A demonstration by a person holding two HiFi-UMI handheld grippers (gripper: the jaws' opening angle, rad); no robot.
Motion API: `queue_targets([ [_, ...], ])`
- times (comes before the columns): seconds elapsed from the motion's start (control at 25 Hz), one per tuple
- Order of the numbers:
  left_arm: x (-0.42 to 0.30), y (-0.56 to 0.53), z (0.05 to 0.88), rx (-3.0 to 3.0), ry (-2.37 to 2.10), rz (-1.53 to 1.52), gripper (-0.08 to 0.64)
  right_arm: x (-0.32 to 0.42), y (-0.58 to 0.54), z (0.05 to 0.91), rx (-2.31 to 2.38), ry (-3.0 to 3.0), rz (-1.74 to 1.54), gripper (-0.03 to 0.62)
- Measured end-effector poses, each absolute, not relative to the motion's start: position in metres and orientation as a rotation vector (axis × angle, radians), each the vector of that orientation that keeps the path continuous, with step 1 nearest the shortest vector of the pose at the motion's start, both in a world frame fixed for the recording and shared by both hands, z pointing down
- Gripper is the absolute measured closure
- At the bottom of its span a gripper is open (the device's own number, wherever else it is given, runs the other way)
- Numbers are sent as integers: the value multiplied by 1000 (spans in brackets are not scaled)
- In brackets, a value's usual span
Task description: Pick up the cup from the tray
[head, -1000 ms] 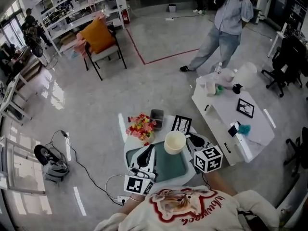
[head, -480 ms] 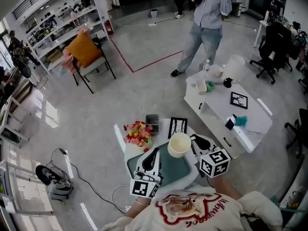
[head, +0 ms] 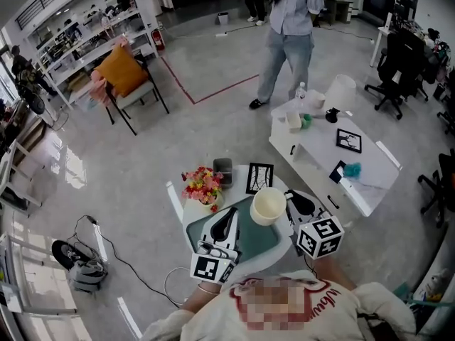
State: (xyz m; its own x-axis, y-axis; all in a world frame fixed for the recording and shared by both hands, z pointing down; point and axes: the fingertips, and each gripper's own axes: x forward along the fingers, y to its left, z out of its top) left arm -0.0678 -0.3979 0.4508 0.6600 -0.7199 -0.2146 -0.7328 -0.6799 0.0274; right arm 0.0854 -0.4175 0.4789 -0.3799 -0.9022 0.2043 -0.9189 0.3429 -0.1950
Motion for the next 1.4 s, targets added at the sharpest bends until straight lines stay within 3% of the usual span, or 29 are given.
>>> queue_targets([
  [1.4, 9, -93, 457, -2735, 1458, 339, 541, 166, -142, 479, 1604, -2614, 500, 541],
])
